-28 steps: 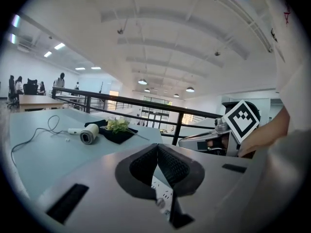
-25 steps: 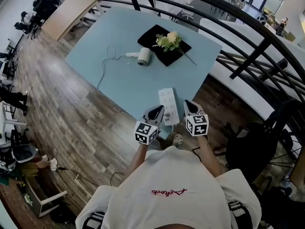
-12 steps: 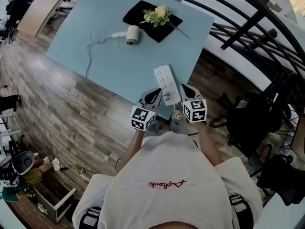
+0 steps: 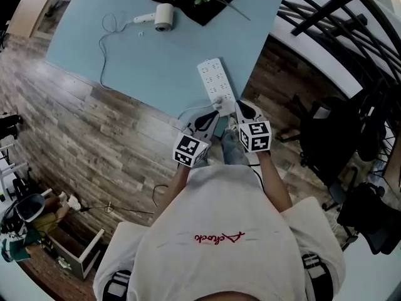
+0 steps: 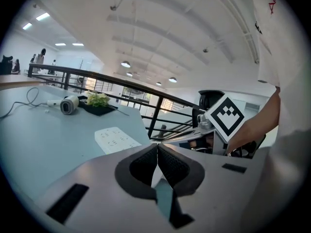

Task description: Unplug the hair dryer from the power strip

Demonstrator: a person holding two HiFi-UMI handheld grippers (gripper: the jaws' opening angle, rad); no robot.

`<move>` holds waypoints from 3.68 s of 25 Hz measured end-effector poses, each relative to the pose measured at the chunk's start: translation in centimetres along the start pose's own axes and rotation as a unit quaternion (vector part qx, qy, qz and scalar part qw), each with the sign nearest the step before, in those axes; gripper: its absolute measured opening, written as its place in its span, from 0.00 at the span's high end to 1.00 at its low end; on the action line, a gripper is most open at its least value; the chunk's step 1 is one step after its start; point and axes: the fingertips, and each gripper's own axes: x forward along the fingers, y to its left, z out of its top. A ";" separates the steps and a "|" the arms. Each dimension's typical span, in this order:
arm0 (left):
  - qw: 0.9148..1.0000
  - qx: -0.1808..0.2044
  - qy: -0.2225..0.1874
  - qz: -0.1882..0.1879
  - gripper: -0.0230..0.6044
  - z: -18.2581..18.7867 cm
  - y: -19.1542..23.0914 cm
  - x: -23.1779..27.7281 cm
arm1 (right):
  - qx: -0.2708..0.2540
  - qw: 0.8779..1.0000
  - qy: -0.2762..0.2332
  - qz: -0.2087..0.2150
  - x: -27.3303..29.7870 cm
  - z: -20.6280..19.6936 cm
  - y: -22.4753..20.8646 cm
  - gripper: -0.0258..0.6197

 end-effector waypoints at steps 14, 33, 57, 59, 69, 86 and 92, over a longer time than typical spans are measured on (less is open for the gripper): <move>0.998 0.008 0.040 0.048 0.95 -5.3 1.6 1.1 | -0.029 0.998 0.029 0.044 2.1 -2.8 1.0 0.93; 0.997 0.029 0.034 0.067 0.64 -4.9 3.4 4.2 | -0.022 0.998 0.033 0.055 2.3 -3.0 1.1 0.93; 0.996 0.011 0.030 0.083 0.78 -4.3 4.5 6.4 | -0.063 0.996 0.053 0.043 2.4 -3.2 1.2 0.93; 0.996 0.011 0.033 0.079 0.78 -4.2 4.5 6.4 | -0.071 0.995 0.065 0.039 2.5 -3.3 1.3 0.93; 0.995 0.028 0.056 0.076 0.79 -3.9 4.3 6.5 | -0.117 0.985 0.123 0.028 2.7 -3.2 1.5 0.93; 0.994 0.066 -0.010 0.086 0.79 2.6 3.7 4.5 | -0.121 0.982 0.139 0.032 2.7 -3.4 1.4 0.93; 0.989 0.083 -0.054 0.109 0.79 6.8 3.5 2.1 | -0.127 0.982 0.138 0.036 2.5 -3.5 1.5 0.93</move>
